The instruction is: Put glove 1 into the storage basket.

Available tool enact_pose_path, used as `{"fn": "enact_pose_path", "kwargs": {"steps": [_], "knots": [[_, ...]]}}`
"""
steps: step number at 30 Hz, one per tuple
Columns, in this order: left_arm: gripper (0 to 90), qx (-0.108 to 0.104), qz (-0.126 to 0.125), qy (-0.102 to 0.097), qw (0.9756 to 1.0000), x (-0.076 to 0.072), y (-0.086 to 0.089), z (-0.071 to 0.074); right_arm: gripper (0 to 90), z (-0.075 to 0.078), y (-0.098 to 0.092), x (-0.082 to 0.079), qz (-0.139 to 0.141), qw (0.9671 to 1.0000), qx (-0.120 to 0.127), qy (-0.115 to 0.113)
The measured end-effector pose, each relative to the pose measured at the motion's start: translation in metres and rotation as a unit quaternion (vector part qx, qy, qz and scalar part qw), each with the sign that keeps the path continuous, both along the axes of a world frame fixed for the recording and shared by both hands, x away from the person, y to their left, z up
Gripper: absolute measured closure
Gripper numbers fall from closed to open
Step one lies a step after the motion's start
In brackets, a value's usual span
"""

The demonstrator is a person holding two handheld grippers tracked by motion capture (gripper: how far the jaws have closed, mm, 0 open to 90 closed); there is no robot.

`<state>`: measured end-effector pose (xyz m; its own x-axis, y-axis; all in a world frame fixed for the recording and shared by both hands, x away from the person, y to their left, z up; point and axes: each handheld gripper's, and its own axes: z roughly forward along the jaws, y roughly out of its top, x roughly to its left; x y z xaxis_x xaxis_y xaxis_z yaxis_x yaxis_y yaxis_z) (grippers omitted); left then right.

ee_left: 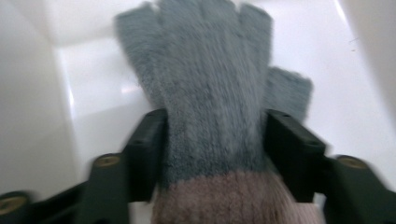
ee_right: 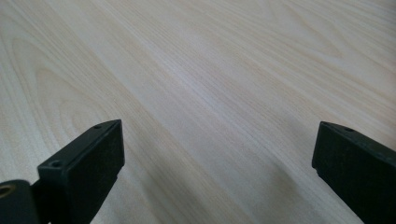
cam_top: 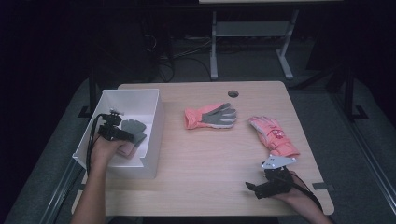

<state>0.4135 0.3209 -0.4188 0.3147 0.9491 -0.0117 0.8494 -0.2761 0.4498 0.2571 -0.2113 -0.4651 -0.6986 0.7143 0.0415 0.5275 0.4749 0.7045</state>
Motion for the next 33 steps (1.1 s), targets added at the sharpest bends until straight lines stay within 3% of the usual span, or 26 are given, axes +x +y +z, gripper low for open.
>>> {"fn": "enact_pose_path", "kwargs": {"steps": [1, 4, 12, 20, 33], "knots": [[28.4, 0.006, 0.005, -0.009, 0.9999, -0.001, -0.001, 0.002, 2.1, 0.000, 0.000, 0.000, 0.001, 1.0000, -0.001, 0.001], [22.1, -0.009, 0.004, -0.021, 0.9997, -0.003, 0.000, 0.012, 2.1, 0.000, 0.001, 0.000, 0.002, 1.0000, -0.001, 0.003], [18.5, -0.034, -0.033, -0.055, 0.9974, -0.010, -0.006, 0.041, 2.1, 0.000, 0.001, 0.000, 0.002, 1.0000, -0.002, 0.003], [17.3, -0.069, -0.079, -0.088, 0.9905, -0.017, -0.019, 0.069, 2.1, 0.001, 0.001, -0.001, -0.003, 1.0000, -0.002, 0.001], [17.4, -0.094, -0.140, -0.122, 0.9781, -0.024, -0.075, 0.107, 2.1, 0.001, 0.000, -0.001, -0.001, 1.0000, -0.002, -0.002]]}}
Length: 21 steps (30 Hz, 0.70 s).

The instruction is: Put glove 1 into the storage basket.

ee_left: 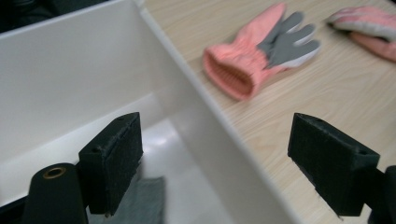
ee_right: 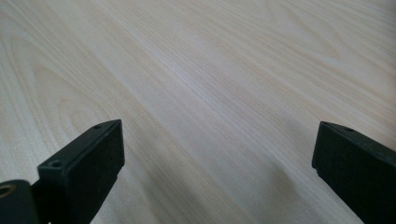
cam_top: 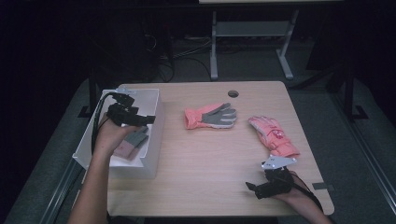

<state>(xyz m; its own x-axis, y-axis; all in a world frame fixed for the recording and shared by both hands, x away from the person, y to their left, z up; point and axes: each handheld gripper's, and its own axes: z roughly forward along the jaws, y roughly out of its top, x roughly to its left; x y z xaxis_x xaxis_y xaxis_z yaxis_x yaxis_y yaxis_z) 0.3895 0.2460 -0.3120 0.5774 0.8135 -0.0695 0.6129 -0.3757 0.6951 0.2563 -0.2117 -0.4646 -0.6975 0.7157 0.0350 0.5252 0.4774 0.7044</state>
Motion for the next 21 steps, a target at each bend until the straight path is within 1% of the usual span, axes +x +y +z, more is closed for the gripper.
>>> {"fn": "enact_pose_path", "kwargs": {"steps": [2, 6, 10, 12, 17, 21], "knots": [[17.4, -0.006, -0.010, -0.002, 0.9999, 0.000, -0.010, 0.003, 2.1, 0.000, 0.000, 0.000, 0.000, 1.0000, 0.000, 0.000], [17.4, -0.006, -0.030, -0.005, 0.9995, -0.001, -0.028, 0.009, 2.1, 0.000, 0.000, 0.000, 0.000, 1.0000, 0.000, -0.001], [17.5, -0.013, -0.045, -0.011, 0.9988, -0.003, -0.046, 0.014, 2.1, 0.000, 0.000, 0.000, 0.001, 1.0000, 0.000, -0.001], [17.5, -0.011, -0.055, -0.010, 0.9984, -0.004, -0.057, 0.014, 2.1, 0.000, 0.000, 0.000, 0.002, 1.0000, 0.000, 0.000], [17.8, -0.013, -0.074, -0.011, 0.9971, -0.002, -0.083, 0.012, 2.1, 0.001, 0.001, -0.001, 0.002, 1.0000, 0.000, 0.000], [22.4, -0.010, -0.089, -0.011, 0.9959, 0.001, -0.102, 0.007, 2.1, 0.001, 0.000, -0.001, 0.004, 1.0000, 0.001, -0.001]]}}
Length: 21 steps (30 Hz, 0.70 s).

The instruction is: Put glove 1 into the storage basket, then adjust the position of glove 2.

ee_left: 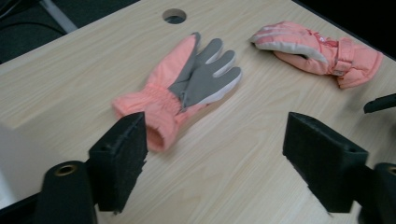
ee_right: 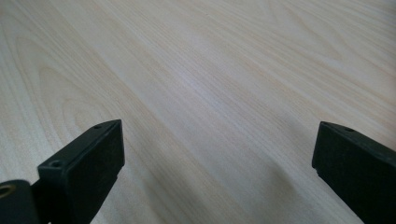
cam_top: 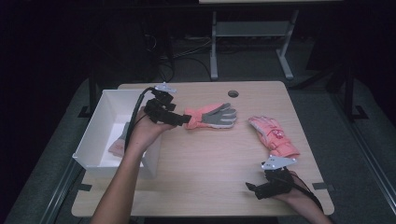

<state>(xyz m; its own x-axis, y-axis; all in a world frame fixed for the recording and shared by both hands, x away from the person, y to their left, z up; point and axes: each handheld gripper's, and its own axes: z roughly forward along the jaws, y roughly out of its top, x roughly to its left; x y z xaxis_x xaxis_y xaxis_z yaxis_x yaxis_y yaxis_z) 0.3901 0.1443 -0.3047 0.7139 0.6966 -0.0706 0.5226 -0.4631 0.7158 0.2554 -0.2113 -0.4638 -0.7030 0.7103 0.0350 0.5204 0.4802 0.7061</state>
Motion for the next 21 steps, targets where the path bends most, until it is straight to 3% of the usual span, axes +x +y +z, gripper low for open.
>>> {"fn": "enact_pose_path", "kwargs": {"steps": [5, 8, 13, 14, 16, 21], "knots": [[38.1, -0.001, -0.005, -0.006, 1.0000, 0.005, -0.019, -0.005, 2.1, 0.000, 0.000, 0.000, -0.001, 1.0000, 0.002, 0.002], [52.5, 0.000, -0.004, -0.004, 1.0000, 0.012, -0.028, -0.012, 2.1, 0.000, -0.001, 0.000, 0.001, 1.0000, 0.000, 0.004], [86.4, 0.000, 0.001, 0.003, 1.0000, 0.025, -0.038, -0.027, 2.1, 0.000, 0.000, 0.000, 0.003, 1.0000, 0.000, 0.000], [89.6, 0.000, 0.003, 0.009, 1.0000, 0.028, -0.040, -0.030, 2.1, 0.000, 0.000, 0.000, 0.003, 1.0000, 0.000, 0.001], [89.7, 0.000, 0.003, 0.015, 0.9999, 0.034, -0.044, -0.038, 2.1, 0.000, 0.000, 0.000, 0.005, 1.0000, 0.000, 0.001], [89.6, 0.010, 0.006, 0.007, 0.9999, 0.051, -0.051, -0.059, 2.1, 0.000, -0.001, 0.000, 0.003, 1.0000, 0.003, 0.006]]}}
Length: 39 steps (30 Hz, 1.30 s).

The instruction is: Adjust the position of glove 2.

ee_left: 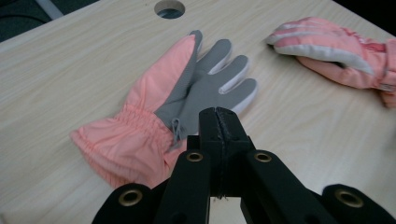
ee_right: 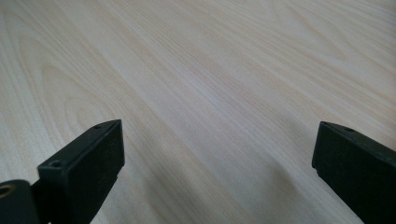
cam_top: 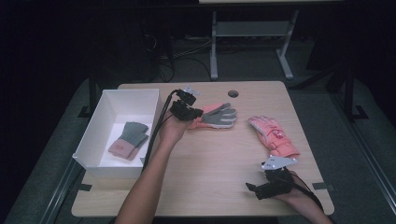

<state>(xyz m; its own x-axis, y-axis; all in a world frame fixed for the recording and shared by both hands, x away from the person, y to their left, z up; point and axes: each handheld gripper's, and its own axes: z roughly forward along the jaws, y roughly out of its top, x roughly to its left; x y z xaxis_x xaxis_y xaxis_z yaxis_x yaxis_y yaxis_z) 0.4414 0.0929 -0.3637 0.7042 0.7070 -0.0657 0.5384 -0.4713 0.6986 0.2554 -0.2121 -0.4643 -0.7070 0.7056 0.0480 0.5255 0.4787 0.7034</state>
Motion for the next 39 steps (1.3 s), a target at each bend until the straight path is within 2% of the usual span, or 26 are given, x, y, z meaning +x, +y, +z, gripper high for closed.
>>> {"fn": "enact_pose_path", "kwargs": {"steps": [6, 7, 9, 11, 13, 14, 17, 21, 23, 26, 29, 31, 39], "knots": [[89.6, -0.004, 0.003, 0.008, 1.0000, 0.022, -0.009, -0.024, 2.1, 0.001, 0.001, 0.001, 0.002, 1.0000, -0.001, -0.004], [89.6, 0.003, 0.001, 0.008, 1.0000, 0.025, -0.011, -0.027, 2.1, 0.001, 0.001, 0.001, 0.002, 1.0000, 0.000, -0.004], [89.6, 0.000, 0.001, 0.006, 1.0000, 0.030, -0.014, -0.035, 2.1, -0.001, 0.000, 0.001, 0.010, 0.9999, -0.003, -0.006], [89.7, 0.006, 0.004, 0.008, 0.9999, 0.035, -0.017, -0.043, 2.1, -0.001, 0.000, 0.000, 0.006, 1.0000, -0.002, 0.001], [89.6, 0.012, 0.019, 0.018, 0.9996, 0.040, -0.018, -0.050, 2.1, -0.001, -0.001, 0.001, 0.003, 1.0000, 0.000, -0.002], [89.7, 0.004, 0.018, 0.022, 0.9996, 0.043, -0.019, -0.054, 2.1, 0.000, -0.002, 0.001, 0.003, 1.0000, 0.002, -0.003], [89.7, 0.007, 0.025, 0.016, 0.9995, 0.048, -0.019, -0.058, 2.1, -0.001, -0.001, 0.000, 0.004, 1.0000, 0.000, 0.001], [89.7, 0.013, 0.030, 0.024, 0.9992, 0.052, -0.019, -0.065, 2.1, -0.001, 0.000, 0.000, 0.004, 1.0000, 0.002, 0.001], [89.7, 0.012, 0.029, 0.031, 0.9990, 0.053, -0.018, -0.068, 2.1, -0.001, -0.001, 0.000, 0.005, 1.0000, 0.001, 0.002], [89.8, 0.022, 0.026, 0.035, 0.9988, 0.052, -0.020, -0.069, 2.1, -0.001, -0.001, 0.000, 0.005, 1.0000, 0.001, 0.001], [89.8, 0.018, 0.022, 0.041, 0.9988, 0.050, -0.021, -0.067, 2.1, -0.001, -0.001, 0.000, 0.005, 1.0000, 0.001, 0.001], [89.8, 0.026, 0.014, 0.043, 0.9986, 0.047, -0.021, -0.066, 2.1, -0.001, 0.000, 0.000, 0.007, 1.0000, 0.000, 0.000], [90.0, 0.018, 0.012, 0.062, 0.9978, 0.033, -0.020, -0.066, 2.1, 0.000, -0.001, -0.001, 0.007, 1.0000, 0.001, -0.002]]}}
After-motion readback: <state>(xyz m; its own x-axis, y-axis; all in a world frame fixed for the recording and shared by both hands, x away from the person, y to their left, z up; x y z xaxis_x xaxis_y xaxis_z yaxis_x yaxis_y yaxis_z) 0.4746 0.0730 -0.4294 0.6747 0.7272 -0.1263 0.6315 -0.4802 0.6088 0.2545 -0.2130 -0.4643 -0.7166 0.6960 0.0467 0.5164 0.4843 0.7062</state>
